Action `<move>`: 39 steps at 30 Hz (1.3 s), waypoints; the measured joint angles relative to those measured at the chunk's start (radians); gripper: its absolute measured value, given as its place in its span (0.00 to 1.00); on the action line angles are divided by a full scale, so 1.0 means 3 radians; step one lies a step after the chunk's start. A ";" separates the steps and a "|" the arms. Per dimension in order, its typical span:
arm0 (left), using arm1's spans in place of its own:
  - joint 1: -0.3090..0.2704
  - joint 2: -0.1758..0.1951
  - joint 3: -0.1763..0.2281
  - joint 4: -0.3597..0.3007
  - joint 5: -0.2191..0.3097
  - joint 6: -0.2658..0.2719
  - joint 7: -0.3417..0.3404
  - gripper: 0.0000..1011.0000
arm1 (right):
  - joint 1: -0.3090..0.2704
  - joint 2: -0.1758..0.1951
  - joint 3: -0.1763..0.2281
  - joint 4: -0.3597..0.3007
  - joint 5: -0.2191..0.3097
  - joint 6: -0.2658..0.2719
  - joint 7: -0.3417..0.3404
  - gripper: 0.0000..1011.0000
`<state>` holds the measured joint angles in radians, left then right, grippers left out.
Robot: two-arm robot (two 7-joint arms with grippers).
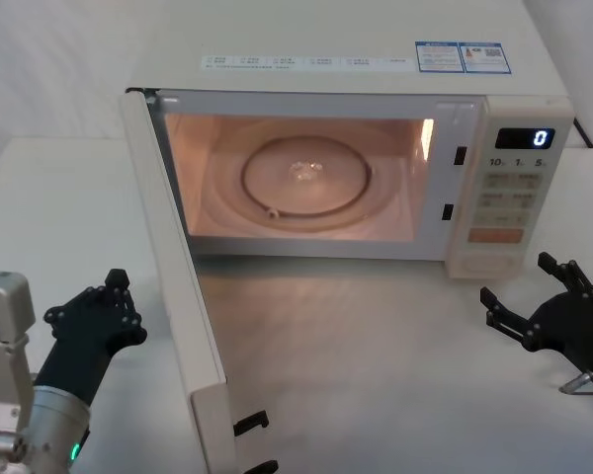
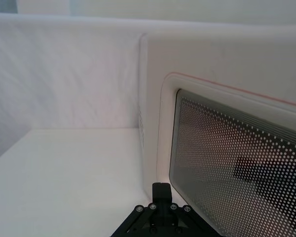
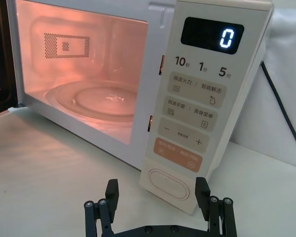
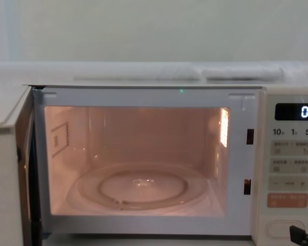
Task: Press the button to open the microwave door with one hand; close the microwave door with the other hand.
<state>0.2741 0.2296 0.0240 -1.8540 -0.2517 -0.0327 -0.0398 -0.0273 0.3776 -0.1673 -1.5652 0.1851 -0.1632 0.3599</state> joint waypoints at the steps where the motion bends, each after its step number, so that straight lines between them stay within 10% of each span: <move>1: 0.0015 -0.0011 -0.0024 -0.0015 -0.0014 -0.0017 -0.0026 0.00 | 0.0000 0.0000 0.0000 0.0000 0.0000 0.0000 0.0000 0.99; 12: 0.0223 0.0007 -0.0284 -0.0251 -0.0179 -0.0065 -0.0263 0.00 | 0.0000 0.0000 0.0000 0.0000 0.0000 0.0000 0.0000 0.99; 27: 0.0563 0.0497 -0.0675 -0.0813 -0.0584 -0.0025 -0.0918 0.00 | 0.0000 0.0000 0.0000 0.0000 0.0000 0.0000 0.0000 0.99; 39: 0.0509 0.0752 -0.0455 -0.0867 -0.0650 -0.0023 -0.1106 0.00 | 0.0000 0.0000 0.0000 0.0000 0.0000 0.0000 0.0000 0.99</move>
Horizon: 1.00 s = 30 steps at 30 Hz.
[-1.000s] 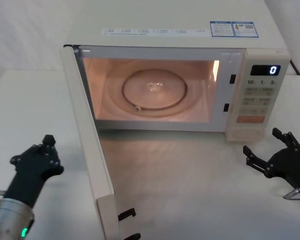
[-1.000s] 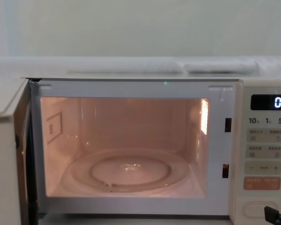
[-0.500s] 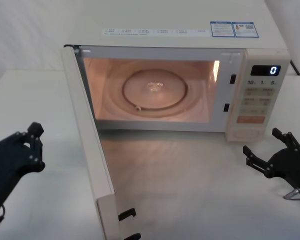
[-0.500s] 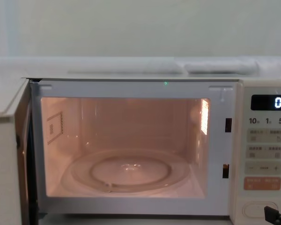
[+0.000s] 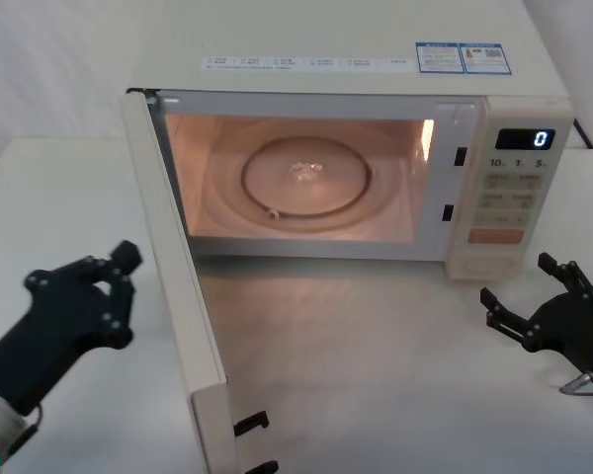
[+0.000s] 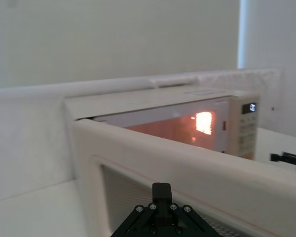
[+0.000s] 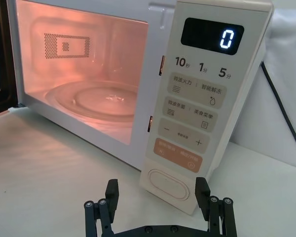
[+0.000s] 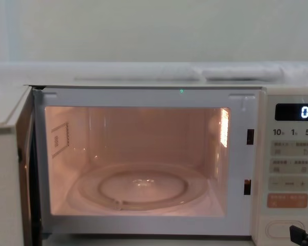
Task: Press the button to open the microwave door with one hand; close the microwave door with the other hand.
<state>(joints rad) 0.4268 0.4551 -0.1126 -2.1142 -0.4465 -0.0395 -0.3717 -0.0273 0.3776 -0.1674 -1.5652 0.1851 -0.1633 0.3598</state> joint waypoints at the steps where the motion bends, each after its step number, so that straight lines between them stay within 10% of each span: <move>1: -0.0020 0.0010 0.0034 0.0007 0.0011 0.0003 0.0000 0.00 | 0.0000 0.0000 0.0000 0.0000 0.0000 0.0000 0.0000 0.99; 30: -0.0940 -0.0256 0.1033 0.0356 0.0403 0.0095 0.0298 0.00 | 0.0000 0.0000 0.0000 0.0000 0.0000 0.0000 0.0000 0.99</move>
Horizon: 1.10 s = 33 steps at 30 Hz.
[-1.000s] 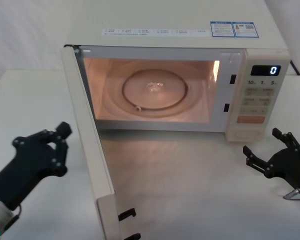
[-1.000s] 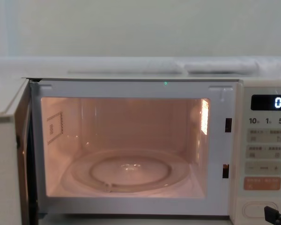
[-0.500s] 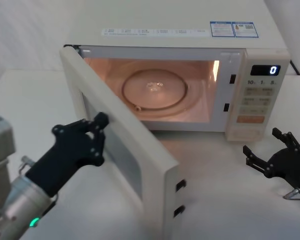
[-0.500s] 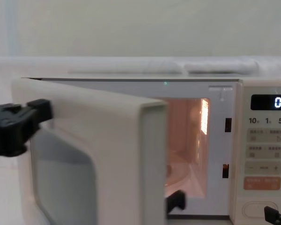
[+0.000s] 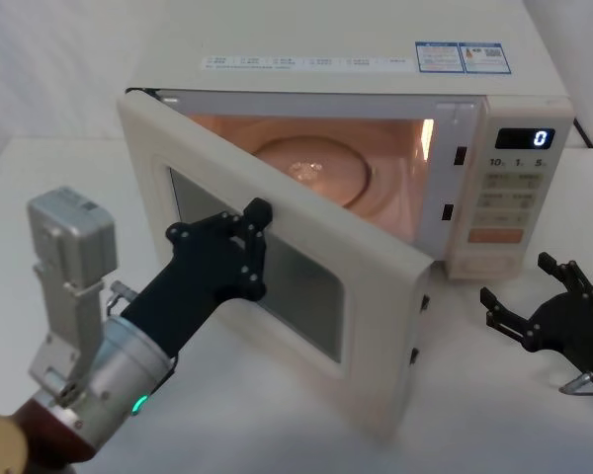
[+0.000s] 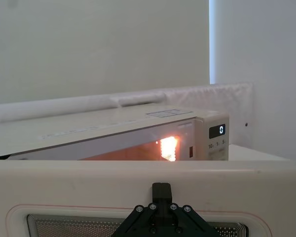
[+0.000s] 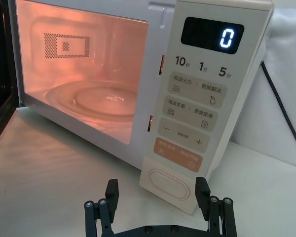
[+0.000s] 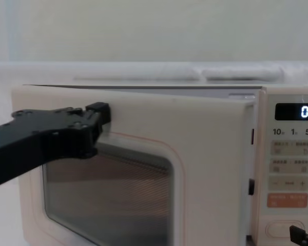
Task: Press the button to open the microwave door with one hand; close the microwave door with the other hand.
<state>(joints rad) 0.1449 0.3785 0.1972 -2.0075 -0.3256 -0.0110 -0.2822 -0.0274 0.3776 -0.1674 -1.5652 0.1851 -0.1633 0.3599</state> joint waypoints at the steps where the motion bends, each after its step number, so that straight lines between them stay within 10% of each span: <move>1: -0.0041 -0.0020 0.0028 0.0036 0.0026 0.0006 0.0012 0.00 | 0.0000 0.0000 0.0000 0.0000 0.0000 0.0000 0.0000 0.99; 33: -0.0753 -0.0474 0.0300 0.0683 0.0358 0.0209 0.0199 0.00 | 0.0000 0.0000 0.0000 0.0000 0.0000 0.0000 0.0000 0.99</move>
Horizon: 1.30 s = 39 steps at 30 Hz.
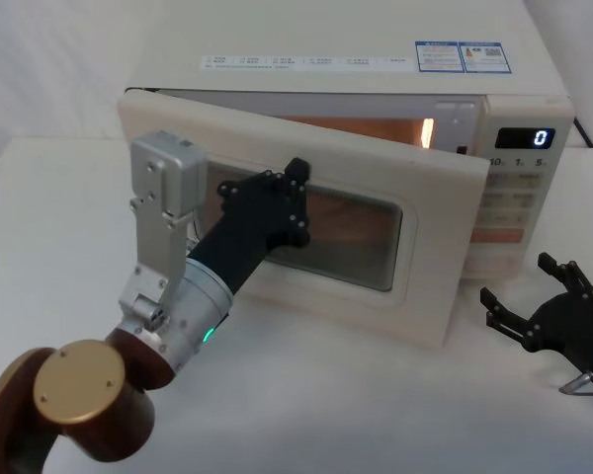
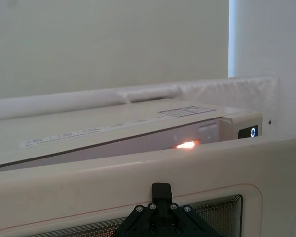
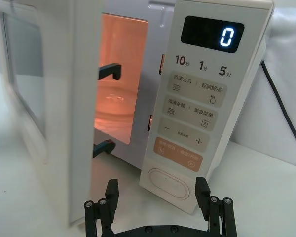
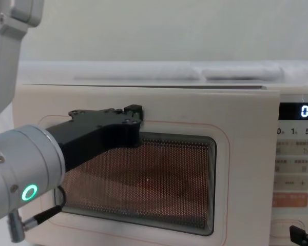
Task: Press the button to open the microwave door with one hand; close the microwave door with the other hand.
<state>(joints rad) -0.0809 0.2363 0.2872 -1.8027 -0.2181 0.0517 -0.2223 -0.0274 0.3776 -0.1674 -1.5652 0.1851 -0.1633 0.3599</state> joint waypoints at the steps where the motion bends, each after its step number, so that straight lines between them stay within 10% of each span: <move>1: 0.0000 0.0000 0.0000 0.0000 0.0000 0.0000 0.0000 0.00 | 0.0000 0.0000 0.0000 0.0000 0.0000 0.0000 0.0000 0.99; 39: -0.0348 -0.0249 0.0025 0.0384 0.0217 0.0059 0.0085 0.00 | 0.0000 0.0000 0.0000 0.0000 0.0000 0.0000 0.0000 0.99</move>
<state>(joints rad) -0.1853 0.1617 0.2947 -1.6875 -0.1529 0.0695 -0.1968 -0.0274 0.3775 -0.1674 -1.5651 0.1851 -0.1633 0.3599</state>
